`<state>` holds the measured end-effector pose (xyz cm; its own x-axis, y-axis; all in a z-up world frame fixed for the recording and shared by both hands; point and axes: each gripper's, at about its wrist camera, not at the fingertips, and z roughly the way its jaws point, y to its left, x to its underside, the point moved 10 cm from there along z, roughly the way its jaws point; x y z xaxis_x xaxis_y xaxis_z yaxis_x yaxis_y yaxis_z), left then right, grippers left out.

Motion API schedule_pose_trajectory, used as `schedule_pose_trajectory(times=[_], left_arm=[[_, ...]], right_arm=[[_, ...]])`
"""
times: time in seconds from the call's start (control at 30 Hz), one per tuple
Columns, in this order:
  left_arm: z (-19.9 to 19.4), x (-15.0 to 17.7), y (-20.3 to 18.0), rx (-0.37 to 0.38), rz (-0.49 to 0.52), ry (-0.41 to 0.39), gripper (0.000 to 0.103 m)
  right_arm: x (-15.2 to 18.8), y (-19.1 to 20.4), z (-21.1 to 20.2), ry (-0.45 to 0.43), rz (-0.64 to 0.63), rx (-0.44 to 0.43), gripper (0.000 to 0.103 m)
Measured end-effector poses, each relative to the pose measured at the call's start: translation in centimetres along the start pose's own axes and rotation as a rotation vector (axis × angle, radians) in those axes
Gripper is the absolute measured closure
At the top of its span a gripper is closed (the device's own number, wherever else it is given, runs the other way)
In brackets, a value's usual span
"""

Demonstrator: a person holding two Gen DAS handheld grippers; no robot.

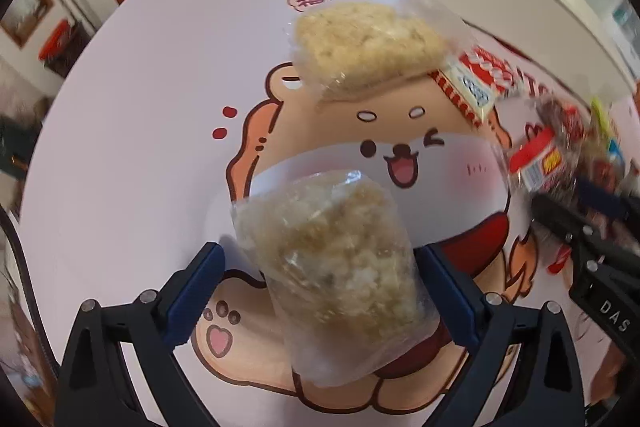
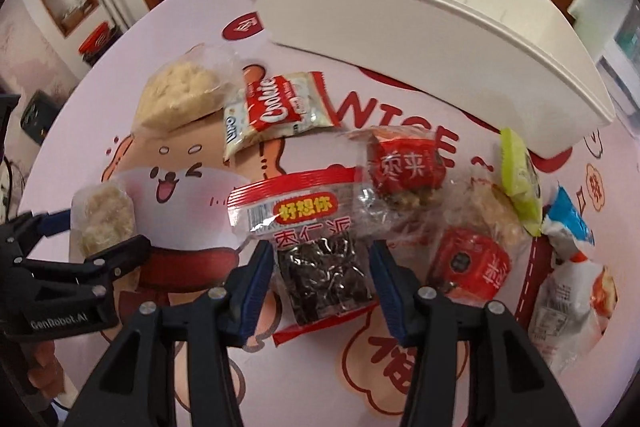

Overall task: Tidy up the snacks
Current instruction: 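Grasp and lift the cake bag with left gripper while right grasps the red-labelled date packet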

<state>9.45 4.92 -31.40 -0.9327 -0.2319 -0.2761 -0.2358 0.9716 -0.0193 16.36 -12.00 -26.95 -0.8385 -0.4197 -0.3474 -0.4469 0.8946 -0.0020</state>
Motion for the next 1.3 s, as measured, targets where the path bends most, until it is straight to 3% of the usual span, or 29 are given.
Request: schedule_pose_trajectory(times=[0.2, 0.27, 0.33, 0.37, 0.4, 0.5, 0.87, 1.0, 1.3], left_arm=[[-0.5, 1.2, -0.9, 0.008, 0.028, -0.009, 0.006], [-0.8, 1.5, -1.1, 0.015, 0.047, -0.015, 0.012], [-1.4, 1.9, -1.3, 0.025, 0.075, -0.031, 0.023], [-1.6, 2.1, -1.2, 0.028, 0.083, -0.036, 0.034], [-1.9, 2.3, -1.4, 0.033, 0.098, -0.042, 0.041], [-2.3, 2.4, -1.8, 0.045, 0.112, -0.05, 0.047], [-3.4, 2.2, -1.8, 0.139, 0.093, -0.056, 0.054], [-5.2, 1.6, -2.3, 0.154, 0.123, -0.093, 0.054], [-10.7, -2.3, -4.6, 0.178, 0.198, -0.182, 0.054]], right_arm=[[0.0, 1.3, 0.4, -0.007, -0.082, 0.033, 0.045], [0.0, 1.4, 0.5, -0.008, -0.084, 0.031, 0.044], [0.2, 1.6, 0.7, 0.0, -0.086, 0.02, 0.042], [0.4, 2.1, 0.9, 0.001, -0.089, 0.016, 0.043], [0.7, 2.2, 1.0, 0.005, -0.094, 0.014, 0.046], [1.2, 2.4, 0.9, -0.004, -0.098, 0.017, 0.06], [4.3, 4.4, -0.8, -0.01, 0.013, -0.063, 0.063], [5.1, 5.3, -2.3, -0.03, 0.059, -0.107, 0.063], [2.8, 3.2, -8.6, -0.15, 0.172, -0.124, 0.063]])
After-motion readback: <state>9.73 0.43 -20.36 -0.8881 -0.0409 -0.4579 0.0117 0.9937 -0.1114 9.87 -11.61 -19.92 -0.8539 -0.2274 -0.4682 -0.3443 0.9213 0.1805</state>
